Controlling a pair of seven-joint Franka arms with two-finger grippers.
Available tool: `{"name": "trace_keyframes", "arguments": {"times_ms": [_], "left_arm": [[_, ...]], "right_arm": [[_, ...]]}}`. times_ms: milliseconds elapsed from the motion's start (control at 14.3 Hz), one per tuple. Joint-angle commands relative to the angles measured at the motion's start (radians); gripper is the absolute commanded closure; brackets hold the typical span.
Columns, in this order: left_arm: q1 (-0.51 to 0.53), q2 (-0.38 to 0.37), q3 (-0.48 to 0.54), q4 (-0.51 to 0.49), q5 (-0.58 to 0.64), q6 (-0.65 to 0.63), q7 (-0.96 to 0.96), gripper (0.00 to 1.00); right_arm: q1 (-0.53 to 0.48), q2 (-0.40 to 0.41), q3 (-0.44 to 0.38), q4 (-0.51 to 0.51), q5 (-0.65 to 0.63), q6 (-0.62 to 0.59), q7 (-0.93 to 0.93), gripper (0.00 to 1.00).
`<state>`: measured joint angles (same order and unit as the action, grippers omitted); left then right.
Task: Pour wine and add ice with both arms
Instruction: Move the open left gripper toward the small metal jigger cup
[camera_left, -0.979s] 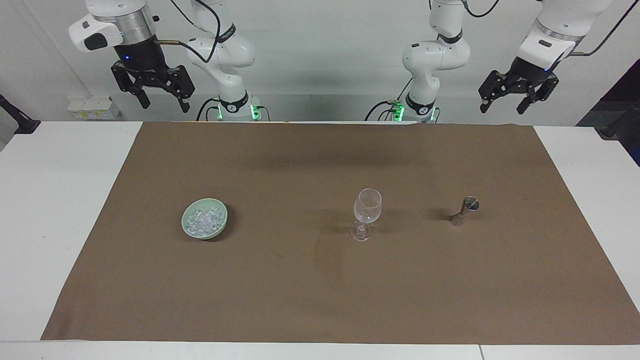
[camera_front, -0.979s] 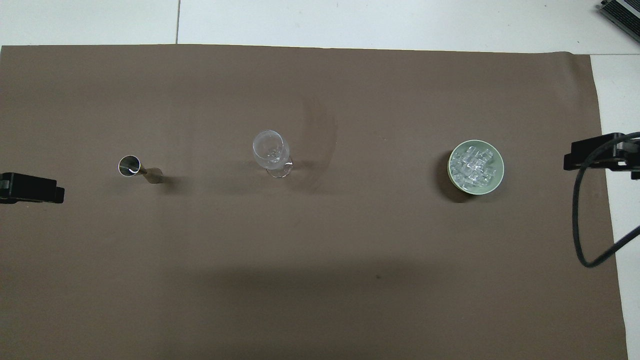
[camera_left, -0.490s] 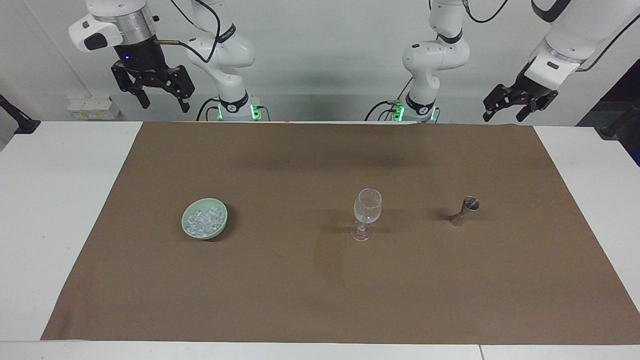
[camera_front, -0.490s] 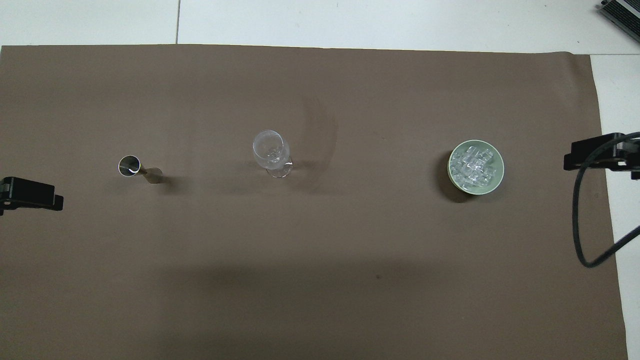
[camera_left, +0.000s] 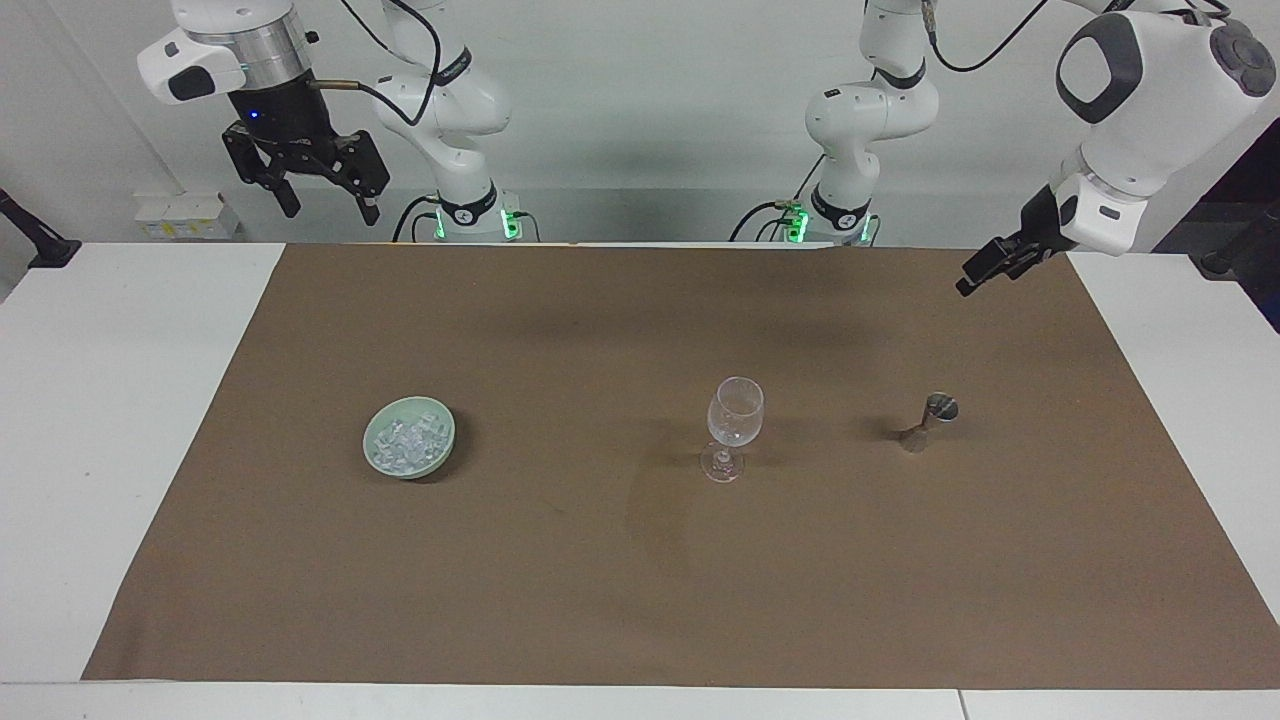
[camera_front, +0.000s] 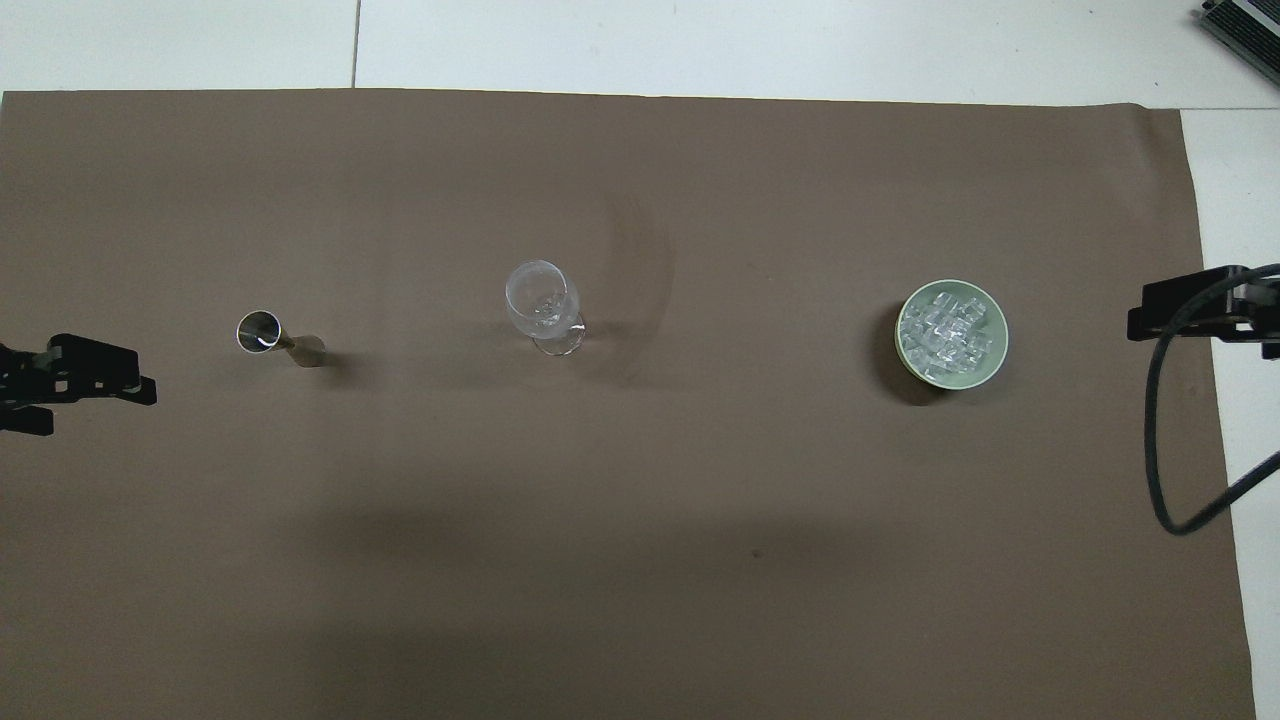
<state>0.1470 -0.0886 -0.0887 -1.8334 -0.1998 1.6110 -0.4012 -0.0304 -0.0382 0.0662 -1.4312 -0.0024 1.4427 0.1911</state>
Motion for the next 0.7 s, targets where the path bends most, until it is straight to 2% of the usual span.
{"name": "trace_keyframes", "arguments": {"times_ms": [0,350,630], "left_arm": [[0.043,0.035,-0.005,-0.015,-0.078,0.044,-0.166,0.0],[0.121,0.105,-0.003,-0.015,-0.229,0.089,-0.346,0.0],[0.2,0.21,-0.003,-0.006,-0.368,0.11,-0.393,0.0]], "right_arm": [[-0.017,-0.019,0.006,-0.018,0.022,-0.007,-0.018,0.0],[-0.017,-0.019,0.006,-0.018,0.022,-0.007,-0.018,0.0],[-0.017,-0.019,0.006,-0.018,0.022,-0.005,-0.018,0.0]]}}
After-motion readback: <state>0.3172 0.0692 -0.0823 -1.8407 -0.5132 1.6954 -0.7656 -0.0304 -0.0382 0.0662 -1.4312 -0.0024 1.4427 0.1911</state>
